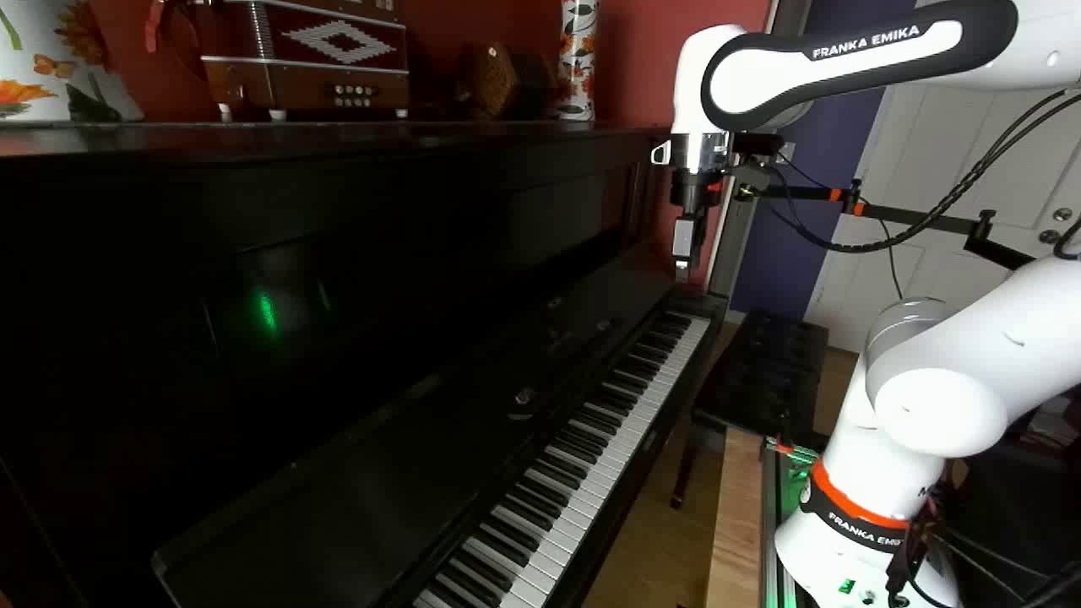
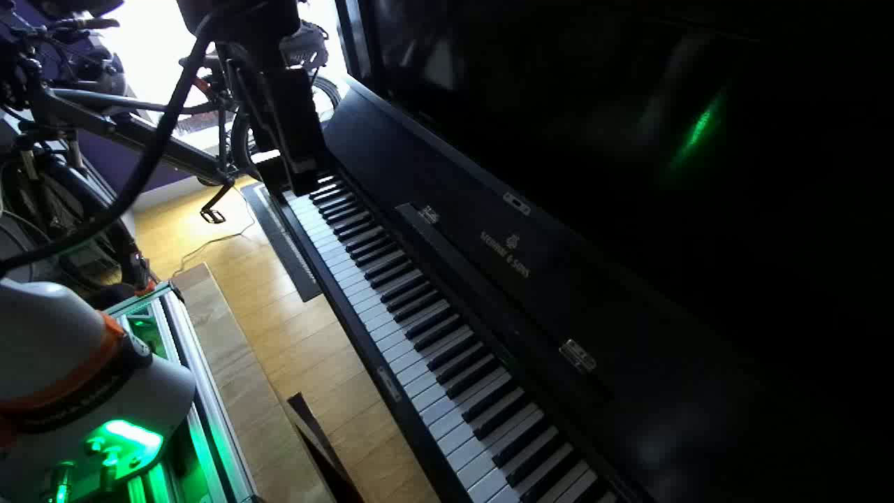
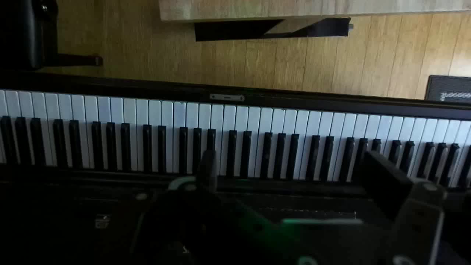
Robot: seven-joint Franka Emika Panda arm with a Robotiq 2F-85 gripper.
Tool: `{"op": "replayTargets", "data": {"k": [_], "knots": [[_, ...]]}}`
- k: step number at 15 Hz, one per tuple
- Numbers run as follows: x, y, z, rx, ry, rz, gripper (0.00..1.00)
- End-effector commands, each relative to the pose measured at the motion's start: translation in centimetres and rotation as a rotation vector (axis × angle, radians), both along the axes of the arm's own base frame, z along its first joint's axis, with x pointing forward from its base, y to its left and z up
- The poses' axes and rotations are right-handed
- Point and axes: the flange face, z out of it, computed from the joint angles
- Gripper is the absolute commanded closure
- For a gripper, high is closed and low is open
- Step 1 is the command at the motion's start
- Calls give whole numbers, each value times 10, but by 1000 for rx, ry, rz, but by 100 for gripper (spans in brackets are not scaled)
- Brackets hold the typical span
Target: Push down on the first black piano key
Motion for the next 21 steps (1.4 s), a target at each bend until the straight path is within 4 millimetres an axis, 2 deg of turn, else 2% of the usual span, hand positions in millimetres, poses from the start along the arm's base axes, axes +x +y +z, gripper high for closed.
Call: {"op": "replayTargets", "data": {"k": [1,19,21], "knots": [[0,0,0,0,1,0,0],[0,0,0,0,1,0,0],[3,22,-3,3,-5,67,0]]}}
